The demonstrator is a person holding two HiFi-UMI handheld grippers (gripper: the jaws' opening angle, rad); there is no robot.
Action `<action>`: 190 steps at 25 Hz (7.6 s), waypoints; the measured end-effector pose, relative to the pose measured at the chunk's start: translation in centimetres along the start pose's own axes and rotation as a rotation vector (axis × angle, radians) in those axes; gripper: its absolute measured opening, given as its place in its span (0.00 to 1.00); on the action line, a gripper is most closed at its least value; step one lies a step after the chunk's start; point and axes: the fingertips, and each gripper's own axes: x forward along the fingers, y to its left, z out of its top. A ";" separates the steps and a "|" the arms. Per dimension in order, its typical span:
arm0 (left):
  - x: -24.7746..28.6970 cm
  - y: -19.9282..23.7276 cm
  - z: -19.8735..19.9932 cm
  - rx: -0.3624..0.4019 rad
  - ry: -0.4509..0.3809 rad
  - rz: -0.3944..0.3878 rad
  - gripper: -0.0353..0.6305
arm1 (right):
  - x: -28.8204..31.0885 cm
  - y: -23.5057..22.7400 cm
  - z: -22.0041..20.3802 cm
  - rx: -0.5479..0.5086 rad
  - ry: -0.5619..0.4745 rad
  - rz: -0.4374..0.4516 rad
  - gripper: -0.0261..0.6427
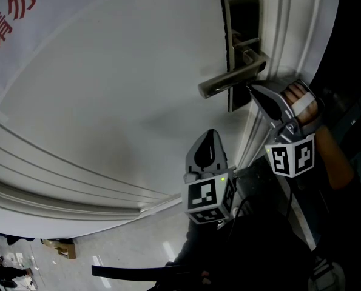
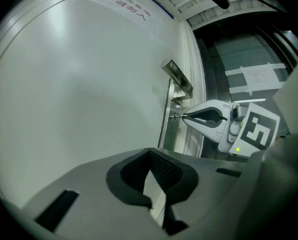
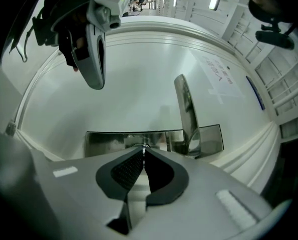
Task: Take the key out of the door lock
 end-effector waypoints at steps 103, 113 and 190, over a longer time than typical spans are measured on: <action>-0.7 -1.6 -0.2 -0.014 -0.004 -0.022 0.05 | -1.5 0.2 -0.1 -0.015 0.000 0.007 0.06; -0.6 -1.7 -0.4 -0.012 -0.003 -0.026 0.05 | -1.7 0.2 0.0 -0.016 -0.002 0.007 0.06; -1.2 -1.1 0.5 -0.016 -0.021 -0.036 0.05 | -2.4 0.1 0.6 -0.046 0.007 0.008 0.06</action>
